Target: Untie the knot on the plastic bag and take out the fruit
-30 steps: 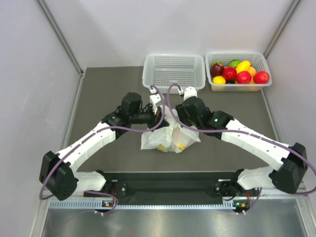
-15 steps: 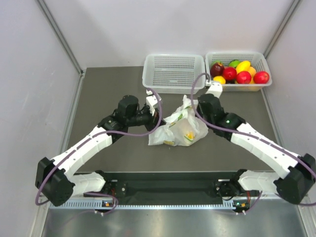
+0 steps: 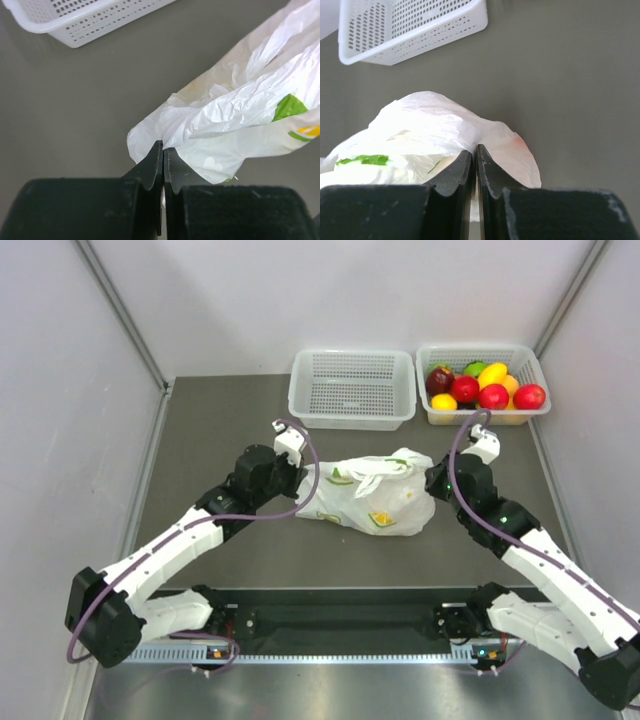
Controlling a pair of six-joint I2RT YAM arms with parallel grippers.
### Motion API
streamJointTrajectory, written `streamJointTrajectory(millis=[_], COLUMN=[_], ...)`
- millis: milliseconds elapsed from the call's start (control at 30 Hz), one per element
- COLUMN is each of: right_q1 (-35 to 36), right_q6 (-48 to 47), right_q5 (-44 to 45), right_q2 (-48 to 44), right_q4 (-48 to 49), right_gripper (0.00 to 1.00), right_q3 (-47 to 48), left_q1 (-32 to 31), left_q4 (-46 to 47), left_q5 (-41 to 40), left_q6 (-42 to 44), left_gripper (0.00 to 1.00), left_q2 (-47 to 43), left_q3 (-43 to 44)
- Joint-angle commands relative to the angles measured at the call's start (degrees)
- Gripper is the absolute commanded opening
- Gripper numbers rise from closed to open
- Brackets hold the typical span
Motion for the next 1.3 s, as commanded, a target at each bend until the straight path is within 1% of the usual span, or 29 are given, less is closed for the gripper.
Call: streamJointTrajectory(millis=[0,33,100,133,167,233,267,333,367,400,433,467,500,567,600,633,667,733,767,800,867,933,1067,1167,1267], right_q1=[-1.05,-1.05,-1.05,-0.96,-0.96,-0.87,-1.05,-0.87,-0.96,-0.96,-0.96,-0.96,-0.96,-0.96,-0.96,-0.96,-0.96,-0.96,-0.96,-0.96,-0.96,-0.96,-0.96,-0.96,-0.96], right_q6=[0.58,0.58,-0.21,-0.91,-2.13,-4.07,-5.04,-7.15,-9.33,-10.14,-11.02,-12.33,-12.86,-14.09,-14.27,-14.80,-14.89,-15.24,-15.33,-15.42,-15.42,-15.59,-15.68,-15.51,-15.24], right_q5=[-0.68,-1.81,-3.92,-7.24,-8.49,-11.30,-12.19,-15.51,-16.84,-17.81,-19.56,-20.28,-20.72,-22.21,-22.56,-23.61,-24.06,-24.93,-25.20,-25.29,-25.64,-25.82,-25.82,-26.08,-26.08], right_q2=[-3.73,-4.27,-6.28,-7.08,-8.65,-9.98,-10.33,-10.60,-10.60,-10.60,-10.60,-10.34,-10.34,-9.99,-9.81,-9.63,-9.28,-8.76,-8.32,-7.97,-7.53,-7.35,-6.56,-6.29,-6.12], right_q4=[-1.41,-1.68,-1.51,0.32,1.04,2.97,3.41,4.21,5.34,5.70,6.05,6.66,6.84,7.20,7.72,7.90,8.25,8.16,8.25,8.25,8.34,8.25,8.34,8.52,8.87], right_gripper=[0.06,0.06,0.05,0.05,0.04,0.01,0.00,0.00,0.00,0.00,0.00,0.00,0.00,0.00,0.00,0.00,0.00,0.00,0.00,0.00,0.00,0.00,0.00,0.00,0.00], right_q3=[-1.87,-2.31,-3.89,-4.68,-5.47,-7.41,-7.76,-8.12,-8.20,-8.38,-8.38,-8.38,-8.21,-8.12,-8.03,-7.94,-7.68,-7.41,-7.24,-6.80,-6.45,-5.83,-5.30,-5.22,-5.30], left_q1=[0.34,0.34,0.34,0.34,0.43,0.26,0.26,0.26,0.26,0.17,0.17,0.08,-0.01,-0.71,-1.32,-3.24,-4.48,-8.16,-9.23,-9.93,-11.08,-12.04,-13.72,-14.68,-15.30], left_q4=[4.89,4.98,4.37,3.67,3.14,2.96,2.61,2.17,1.65,-0.45,-2.12,-3.70,-7.11,-9.68,-10.91,-12.84,-14.08,-18.10,-19.26,-20.15,-21.82,-22.52,-24.02,-24.11,-23.58], left_q5=[-7.43,-5.85,-4.88,-4.18,-1.12,2.23,4.94,8.56,10.14,13.99,15.68,17.26,19.63,22.01,23.94,24.74,25.44,26.24,26.15,25.98,26.24,25.81,20.20,17.55,17.80], left_q6=[-2.13,-2.40,-3.97,-4.50,-4.68,-5.73,-6.52,-8.02,-8.46,-8.81,-8.90,-9.16,-9.43,-9.17,-7.51,-5.93,-2.26,1.36,2.08,5.39,7.17,9.37,12.45,13.59,13.51], left_gripper=[0.03,0.13,0.29,0.37,0.44,0.52,0.62,0.77,0.83,0.86,0.89,0.93,0.96,0.99,0.99,0.99,0.99,0.99,0.99,0.99,0.99,0.99,0.99,0.98,0.96], left_q2=[-3.16,-3.25,-3.86,-4.04,-4.65,-5.36,-6.06,-6.15,-5.54,-5.01,-4.14,-2.04,-0.98,2.18,3.07,4.04,5.61,7.46,9.47,10.19,11.60,12.30,13.62,14.68,15.82], left_q3=[-1.23,-1.23,-0.79,-0.35,0.61,1.67,3.41,5.36,7.80,9.30,11.06,14.65,16.42,20.81,21.79,22.50,23.55,25.13,25.66,25.93,25.93,25.41,24.44,23.21,21.98])
